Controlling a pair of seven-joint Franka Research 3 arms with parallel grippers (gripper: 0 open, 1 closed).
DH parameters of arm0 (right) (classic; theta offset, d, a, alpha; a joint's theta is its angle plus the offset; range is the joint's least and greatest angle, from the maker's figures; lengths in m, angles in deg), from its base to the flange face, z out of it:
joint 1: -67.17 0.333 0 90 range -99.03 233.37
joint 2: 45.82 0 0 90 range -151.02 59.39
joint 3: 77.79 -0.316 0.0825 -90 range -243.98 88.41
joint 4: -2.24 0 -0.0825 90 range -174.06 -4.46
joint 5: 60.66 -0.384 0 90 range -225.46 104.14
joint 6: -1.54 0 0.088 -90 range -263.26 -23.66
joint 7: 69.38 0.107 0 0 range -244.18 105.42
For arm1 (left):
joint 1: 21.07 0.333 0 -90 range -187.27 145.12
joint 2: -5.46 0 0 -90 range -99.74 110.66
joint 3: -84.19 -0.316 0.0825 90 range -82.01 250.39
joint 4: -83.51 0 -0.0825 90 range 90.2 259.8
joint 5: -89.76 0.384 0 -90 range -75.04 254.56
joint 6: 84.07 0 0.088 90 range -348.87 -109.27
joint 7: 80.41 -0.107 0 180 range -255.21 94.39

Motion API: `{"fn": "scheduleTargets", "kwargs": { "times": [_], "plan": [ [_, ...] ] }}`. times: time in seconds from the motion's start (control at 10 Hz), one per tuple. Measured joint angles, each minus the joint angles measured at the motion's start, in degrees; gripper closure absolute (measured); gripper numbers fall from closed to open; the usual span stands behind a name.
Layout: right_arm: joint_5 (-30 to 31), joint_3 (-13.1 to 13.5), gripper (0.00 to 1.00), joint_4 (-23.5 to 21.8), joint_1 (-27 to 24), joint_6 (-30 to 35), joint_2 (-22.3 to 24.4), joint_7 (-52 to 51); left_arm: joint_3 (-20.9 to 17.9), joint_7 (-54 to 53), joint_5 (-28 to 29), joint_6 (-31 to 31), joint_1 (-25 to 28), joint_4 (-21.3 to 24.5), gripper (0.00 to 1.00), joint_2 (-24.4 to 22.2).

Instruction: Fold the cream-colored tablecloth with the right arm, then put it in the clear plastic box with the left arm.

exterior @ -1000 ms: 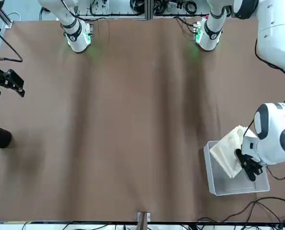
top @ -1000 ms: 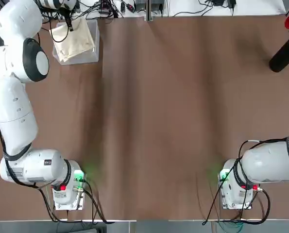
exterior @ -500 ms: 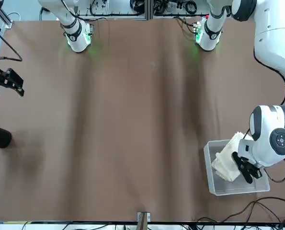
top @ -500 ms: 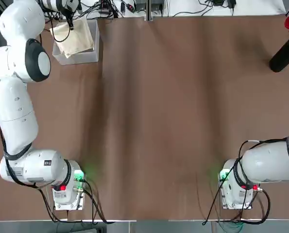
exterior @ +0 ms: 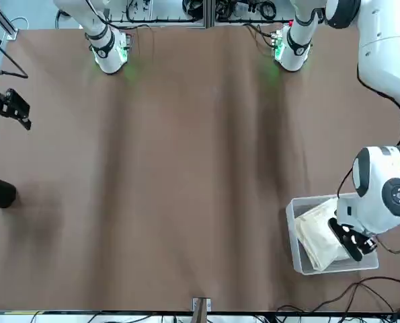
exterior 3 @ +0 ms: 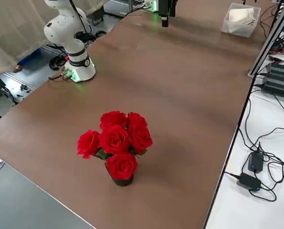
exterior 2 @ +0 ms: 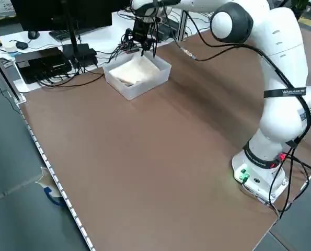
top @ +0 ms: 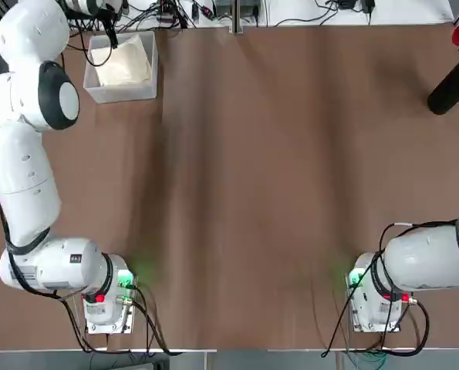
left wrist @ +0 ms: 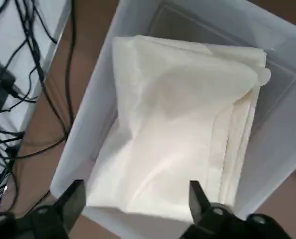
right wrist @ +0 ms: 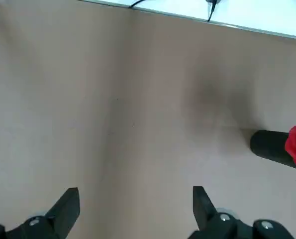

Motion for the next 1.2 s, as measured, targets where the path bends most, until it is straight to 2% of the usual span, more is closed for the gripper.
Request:
{"fn": "scheduleTargets", "kwargs": {
  "times": [0.2,0.4,0.6,0.9,1.0,1.2],
  "plan": [
    [0.0,0.1,0.00,0.0,0.0,0.0,0.2,0.2,0.1,5.1,-0.1,6.7,0.2,0.0,0.00,-3.9],
    [0.0,0.2,0.00,-0.1,0.0,0.0,0.2,0.3,0.1,9.0,-3.4,8.1,0.5,0.9,0.00,-7.2],
    [0.0,0.2,0.00,-0.2,0.0,0.0,0.2,0.4,0.3,21.3,-4.3,9.7,0.5,1.1,0.00,-10.4],
    [0.0,0.2,0.00,-0.2,0.0,0.0,0.2,0.4,2.7,41.6,-6.1,21.1,0.1,1.7,0.00,-17.3],
    [0.0,0.1,0.00,-0.2,0.0,0.0,0.2,0.4,3.1,46.4,-8.4,23.0,0.1,2.5,0.00,-19.8],
    [0.0,0.1,0.00,-0.3,0.0,0.0,0.3,0.4,3.1,53.3,-11.9,23.9,0.5,7.2,0.01,-26.1]
  ]
}}
